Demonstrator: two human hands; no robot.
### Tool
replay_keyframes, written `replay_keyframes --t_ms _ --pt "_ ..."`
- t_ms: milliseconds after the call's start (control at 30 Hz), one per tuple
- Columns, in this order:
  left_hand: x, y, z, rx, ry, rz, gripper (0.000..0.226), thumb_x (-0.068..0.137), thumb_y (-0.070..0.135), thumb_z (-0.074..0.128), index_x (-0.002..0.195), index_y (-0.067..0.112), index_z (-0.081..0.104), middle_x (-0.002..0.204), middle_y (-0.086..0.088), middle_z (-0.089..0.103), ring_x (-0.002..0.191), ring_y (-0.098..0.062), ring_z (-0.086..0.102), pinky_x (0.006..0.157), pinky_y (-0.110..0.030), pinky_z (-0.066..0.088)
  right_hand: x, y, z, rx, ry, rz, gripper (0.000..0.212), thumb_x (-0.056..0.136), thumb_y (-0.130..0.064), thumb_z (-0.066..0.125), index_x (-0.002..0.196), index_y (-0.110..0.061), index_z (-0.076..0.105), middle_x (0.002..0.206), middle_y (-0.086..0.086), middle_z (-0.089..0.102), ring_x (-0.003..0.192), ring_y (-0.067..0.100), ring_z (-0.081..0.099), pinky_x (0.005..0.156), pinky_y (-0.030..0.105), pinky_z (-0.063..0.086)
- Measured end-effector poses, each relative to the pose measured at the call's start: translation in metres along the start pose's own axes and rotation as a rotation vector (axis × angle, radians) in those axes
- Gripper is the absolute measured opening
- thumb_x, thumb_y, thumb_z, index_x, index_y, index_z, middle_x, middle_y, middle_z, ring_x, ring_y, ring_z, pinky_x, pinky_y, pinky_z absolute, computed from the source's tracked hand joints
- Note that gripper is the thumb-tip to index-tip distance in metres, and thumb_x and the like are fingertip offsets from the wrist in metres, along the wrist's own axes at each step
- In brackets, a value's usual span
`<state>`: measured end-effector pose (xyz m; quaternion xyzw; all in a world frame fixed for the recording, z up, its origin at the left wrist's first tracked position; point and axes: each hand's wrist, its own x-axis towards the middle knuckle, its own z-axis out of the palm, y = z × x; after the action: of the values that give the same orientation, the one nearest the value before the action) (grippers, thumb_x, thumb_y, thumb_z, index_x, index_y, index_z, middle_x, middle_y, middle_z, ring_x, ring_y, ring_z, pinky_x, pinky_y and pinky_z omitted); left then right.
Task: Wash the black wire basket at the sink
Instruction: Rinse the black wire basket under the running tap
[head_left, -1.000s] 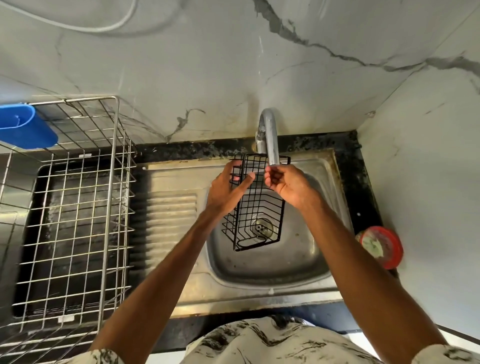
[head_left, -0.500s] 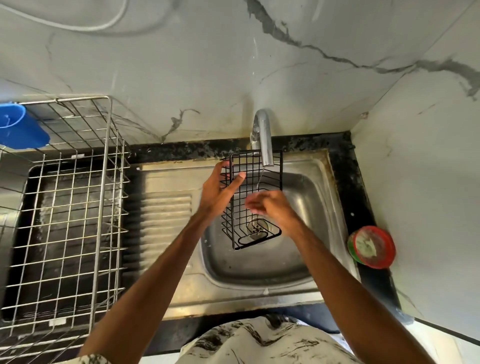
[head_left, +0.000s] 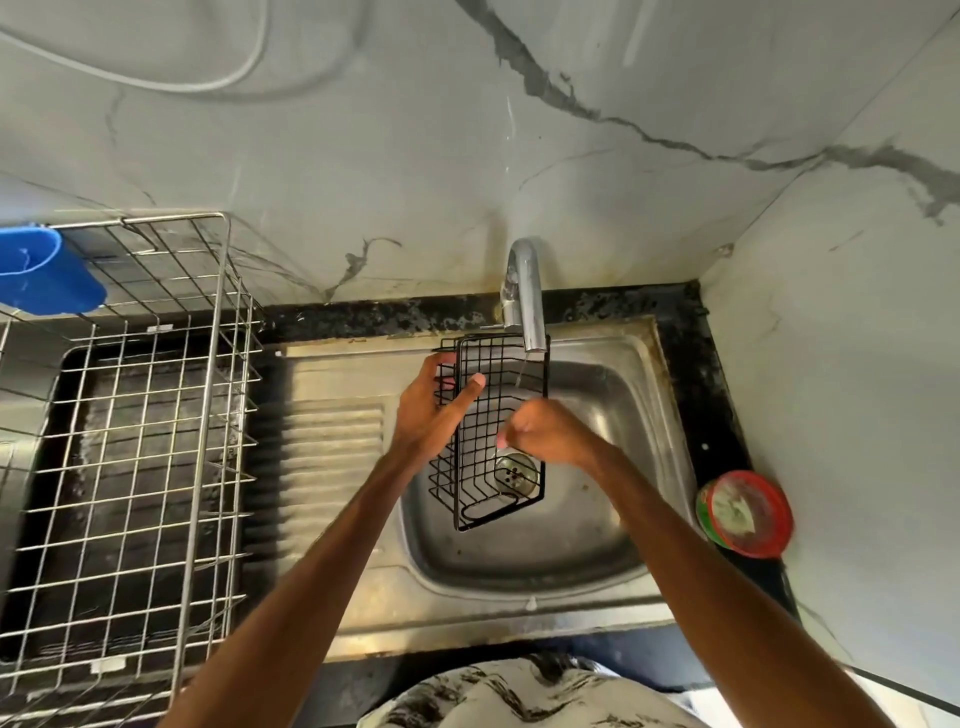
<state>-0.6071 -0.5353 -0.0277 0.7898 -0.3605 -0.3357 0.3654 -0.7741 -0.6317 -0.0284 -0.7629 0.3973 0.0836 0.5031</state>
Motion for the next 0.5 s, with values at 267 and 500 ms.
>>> replay_keyframes --t_ms 267,500 --pt "-0.007 -0.025 -0.006 -0.045 0.029 -0.11 0.082 0.083 0.084 0.055 0.144 0.031 0.047 0.115 0.01 0.069 0.092 -0.008 0.071 0.089 -0.054 0.061 -0.001 0.0 -0.026 0.483 0.681 0.002 0.011 0.093 -0.003 0.069 0.099 -0.01 0.074 0.09 0.003 0.078 0.081 0.013 0.076 0.071 0.03 0.064" --pt "-0.007 -0.024 -0.023 -0.075 0.091 -0.148 0.065 0.093 0.06 0.064 0.144 0.022 0.052 0.097 0.027 0.061 0.088 0.008 0.061 0.087 -0.048 0.063 0.075 -0.001 -0.04 0.529 0.676 0.153 0.018 0.094 -0.02 0.069 0.108 -0.009 0.074 0.091 0.0 0.072 0.085 0.018 0.07 0.082 0.04 0.062"
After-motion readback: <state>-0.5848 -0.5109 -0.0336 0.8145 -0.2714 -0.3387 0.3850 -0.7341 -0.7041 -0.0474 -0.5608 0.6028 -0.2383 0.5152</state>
